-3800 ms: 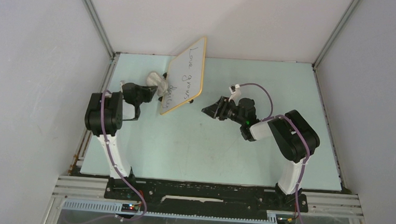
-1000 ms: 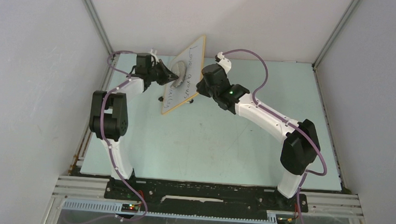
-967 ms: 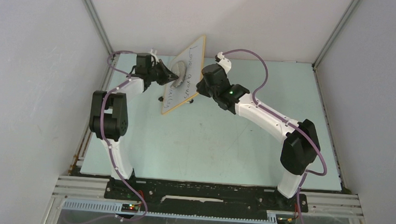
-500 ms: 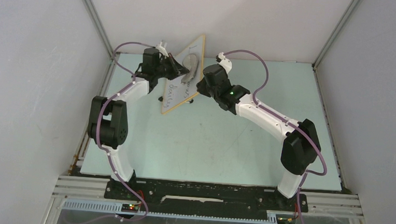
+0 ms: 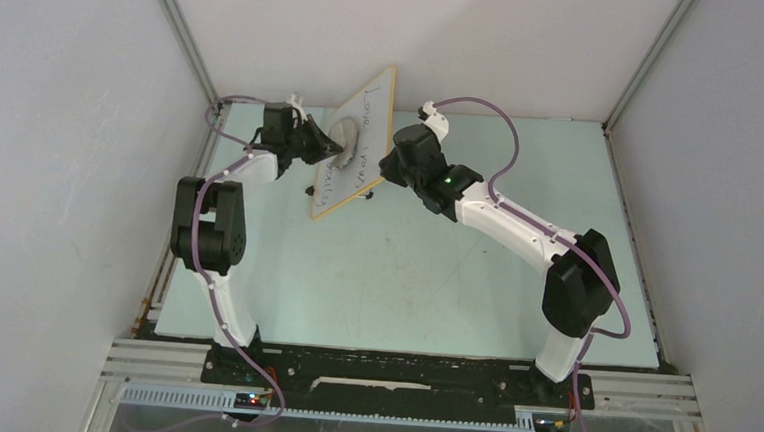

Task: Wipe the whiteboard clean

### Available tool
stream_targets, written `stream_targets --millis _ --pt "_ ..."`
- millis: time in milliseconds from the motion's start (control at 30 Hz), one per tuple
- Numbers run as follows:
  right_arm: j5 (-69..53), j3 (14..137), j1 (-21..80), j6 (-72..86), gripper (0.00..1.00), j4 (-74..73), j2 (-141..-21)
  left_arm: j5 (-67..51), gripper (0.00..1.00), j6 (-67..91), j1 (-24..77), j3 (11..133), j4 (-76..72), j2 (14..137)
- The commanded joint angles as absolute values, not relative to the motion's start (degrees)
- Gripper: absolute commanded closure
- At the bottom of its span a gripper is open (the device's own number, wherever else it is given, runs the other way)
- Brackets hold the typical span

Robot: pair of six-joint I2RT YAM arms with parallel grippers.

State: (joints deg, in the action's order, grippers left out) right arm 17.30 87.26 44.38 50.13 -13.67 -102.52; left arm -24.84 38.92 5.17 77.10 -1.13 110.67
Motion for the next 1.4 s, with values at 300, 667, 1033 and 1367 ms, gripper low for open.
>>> stream_targets --millis 300,667,1033,1367 --pt "12.48 86.2 45.31 47.73 1.0 -7.76 -101.12 -26.9 1.0 31.97 13.75 70.8 -9.69 99.2" --pt "13.35 84.57 45.3 47.46 1.0 -7.05 -99.42 -16.03 1.0 29.83 13.59 77.9 0.41 105.49" --pt "13.11 84.29 45.43 47.9 1.0 -6.61 -99.51 -17.26 1.0 30.49 6.7 73.64 0.99 107.03" --pt "12.93 83.99 45.32 47.98 1.0 -6.26 -99.35 -25.19 1.0 32.09 10.53 69.52 -8.91 102.81"
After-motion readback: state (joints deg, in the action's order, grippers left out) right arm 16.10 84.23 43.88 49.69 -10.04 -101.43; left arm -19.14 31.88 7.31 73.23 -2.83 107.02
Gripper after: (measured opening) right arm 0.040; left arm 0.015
